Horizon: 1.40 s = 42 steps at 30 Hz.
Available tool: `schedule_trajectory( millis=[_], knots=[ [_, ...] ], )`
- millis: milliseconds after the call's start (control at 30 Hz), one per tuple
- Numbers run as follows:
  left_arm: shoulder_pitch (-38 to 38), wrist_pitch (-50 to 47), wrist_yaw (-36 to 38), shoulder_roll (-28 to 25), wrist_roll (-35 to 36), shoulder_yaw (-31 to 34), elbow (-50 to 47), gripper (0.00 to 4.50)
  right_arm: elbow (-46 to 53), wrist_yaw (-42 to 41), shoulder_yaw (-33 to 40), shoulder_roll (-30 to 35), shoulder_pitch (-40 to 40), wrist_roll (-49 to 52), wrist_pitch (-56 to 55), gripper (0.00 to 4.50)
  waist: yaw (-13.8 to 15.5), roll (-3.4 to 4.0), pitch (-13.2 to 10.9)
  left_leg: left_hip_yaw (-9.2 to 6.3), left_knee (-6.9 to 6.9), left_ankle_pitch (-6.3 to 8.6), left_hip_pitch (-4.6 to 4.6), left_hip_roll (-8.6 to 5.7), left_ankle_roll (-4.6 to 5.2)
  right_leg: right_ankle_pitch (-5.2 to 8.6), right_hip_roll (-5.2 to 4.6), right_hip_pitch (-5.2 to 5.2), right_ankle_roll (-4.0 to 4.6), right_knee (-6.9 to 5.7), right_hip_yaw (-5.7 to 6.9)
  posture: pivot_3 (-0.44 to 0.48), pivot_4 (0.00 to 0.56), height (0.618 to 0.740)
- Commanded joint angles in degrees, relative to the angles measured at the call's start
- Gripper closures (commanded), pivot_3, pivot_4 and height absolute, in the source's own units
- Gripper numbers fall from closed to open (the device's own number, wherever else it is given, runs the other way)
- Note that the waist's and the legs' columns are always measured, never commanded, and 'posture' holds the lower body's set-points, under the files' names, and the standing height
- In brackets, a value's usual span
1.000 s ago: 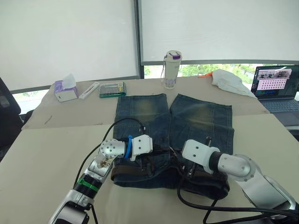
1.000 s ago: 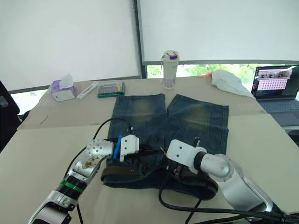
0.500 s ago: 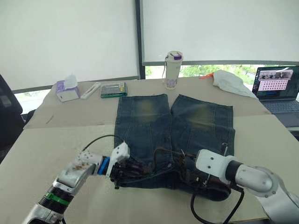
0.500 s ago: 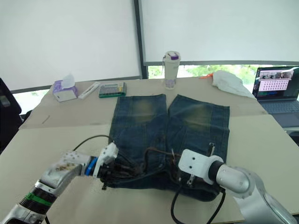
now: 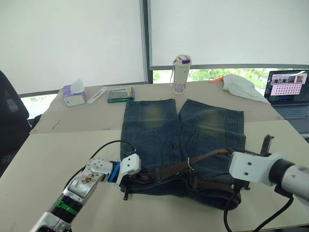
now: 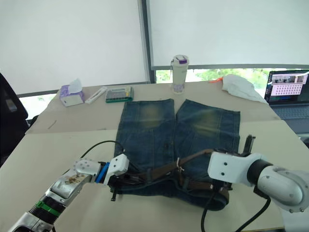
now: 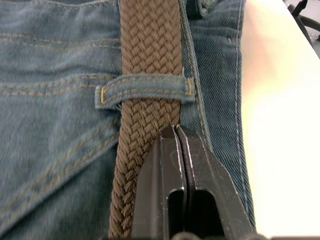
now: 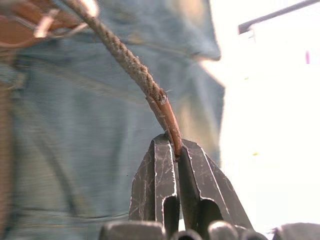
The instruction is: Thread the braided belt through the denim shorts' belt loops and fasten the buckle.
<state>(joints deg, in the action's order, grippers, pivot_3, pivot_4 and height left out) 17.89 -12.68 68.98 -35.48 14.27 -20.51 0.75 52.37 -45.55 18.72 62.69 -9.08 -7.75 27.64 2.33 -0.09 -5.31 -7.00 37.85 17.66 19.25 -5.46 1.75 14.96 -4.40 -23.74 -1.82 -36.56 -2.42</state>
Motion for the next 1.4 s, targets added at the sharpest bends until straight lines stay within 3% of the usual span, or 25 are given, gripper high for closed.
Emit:
schedule_trajectory(
  millis=[33, 200, 233, 300, 467, 700, 867, 1133, 1167, 1333, 1400],
  knots=[
    [-2.0, -1.0, -1.1, 0.0, -2.4, -0.5, 2.8, 4.46, -2.4, -1.0, 5.5, 2.3, 4.7, -1.3, -0.4, 4.5, 0.1, 0.0, 0.0, -0.01, 0.0, 0.0, 0.01, 0.0, 0.0, 0.0, -0.01, 0.01, 0.0, 0.01, 0.01, 0.0, 0.15, 0.74],
    [1.8, -23.8, -1.8, 2.1, 20.3, 11.0, -8.7, 4.46, -3.0, -3.6, -6.1, 3.1, 12.1, 1.7, -1.4, 4.5, -0.4, 0.0, 0.0, -0.01, 0.01, 0.05, 0.04, 0.04, 0.09, 0.0, 0.0, 0.04, 0.0, 0.15, 0.0, 0.0, 0.15, 0.74],
    [3.2, -26.3, -2.0, 2.0, 22.4, 12.2, -10.2, 3.92, -3.6, -3.9, -8.5, 2.9, 13.8, 1.5, -1.6, 4.5, -0.4, -0.11, -0.1, -0.02, 0.01, 0.05, 0.03, 0.06, 0.09, 0.0, 0.0, 0.02, 0.0, 0.1, 0.02, 0.0, 0.15, 0.74],
    [6.7, -29.0, -4.2, 2.7, 24.5, 13.8, -13.0, 3.25, -5.0, -4.4, -13.1, 2.4, 17.0, 1.0, -1.2, 4.5, -0.4, -0.19, -0.1, -0.06, 0.01, 0.03, 0.05, 0.08, 0.06, 0.0, 0.0, -0.02, 0.0, 0.02, 0.05, 0.0, 0.15, 0.74],
    [14.4, -28.6, -10.2, 6.1, 20.0, 10.5, -16.4, 1.6, -7.8, -5.8, -20.9, 1.2, 23.2, 0.1, 0.5, 4.5, -0.5, -0.16, -0.1, 0.01, 0.0, 0.0, 0.04, 0.06, 0.0, -0.01, -0.01, 0.04, 0.01, 0.21, 0.0, 0.0, 0.15, 0.74],
    [20.5, -24.7, -17.9, 10.8, 8.7, 3.4, -13.0, 1.6, -9.6, -7.9, -29.0, -3.0, 33.2, -0.6, 5.1, 4.5, -1.1, -0.16, -0.1, 0.0, -0.01, -0.01, 0.06, 0.07, -0.03, -0.02, 0.01, 0.05, 0.03, 0.27, -0.02, 0.0, 0.15, 0.74],
    [21.6, -23.1, -18.7, 11.6, 5.0, 1.3, -11.1, 1.6, -8.6, -8.5, -31.5, -5.2, 36.4, -0.8, 8.7, 4.5, -1.3, -0.12, -0.1, -0.02, -0.02, -0.01, 0.09, 0.07, -0.03, -0.02, 0.0, -0.01, 0.03, 0.25, -0.04, 0.0, 0.15, 0.74],
    [20.3, -23.9, -19.3, 11.4, 4.1, 2.6, -12.3, 4.12, -6.8, -8.2, -31.8, -9.0, 37.1, 1.0, 14.6, 4.5, -1.4, -0.1, -0.1, 0.01, 0.0, -0.02, 0.21, 0.06, -0.05, -0.02, -0.01, -0.27, 0.03, -0.19, -0.07, 0.0, 0.15, 0.74],
    [19.4, -24.7, -20.0, 11.7, 4.8, 3.7, -12.9, 4.48, -6.1, -7.4, -30.6, -10.6, 36.3, 2.1, 16.2, 4.12, -1.4, -0.1, -0.1, 0.01, 0.0, -0.03, 0.23, 0.06, -0.07, -0.02, 0.0, -0.31, 0.03, -0.21, -0.07, 0.0, 0.15, 0.74],
    [12.0, -29.2, -26.4, 14.1, 9.2, 11.5, -16.9, 4.5, -2.1, 1.0, -23.7, -24.7, 30.8, 6.7, 30.1, 2.38, -1.7, -0.11, 0.0, -0.05, 0.02, -0.02, 0.22, 0.13, -0.12, -0.02, 0.0, -0.36, 0.03, -0.47, -0.17, 0.0, 0.15, 0.74],
    [9.2, -32.1, -31.0, 17.3, 11.7, 15.6, -17.3, 4.5, -0.9, 3.0, -24.4, -29.8, 27.7, 9.2, 33.3, 2.38, -1.5, -0.1, 0.0, -0.05, 0.02, -0.03, 0.22, 0.12, -0.14, -0.02, 0.0, -0.39, 0.03, -0.51, -0.15, 0.0, 0.15, 0.74]
  ],
)
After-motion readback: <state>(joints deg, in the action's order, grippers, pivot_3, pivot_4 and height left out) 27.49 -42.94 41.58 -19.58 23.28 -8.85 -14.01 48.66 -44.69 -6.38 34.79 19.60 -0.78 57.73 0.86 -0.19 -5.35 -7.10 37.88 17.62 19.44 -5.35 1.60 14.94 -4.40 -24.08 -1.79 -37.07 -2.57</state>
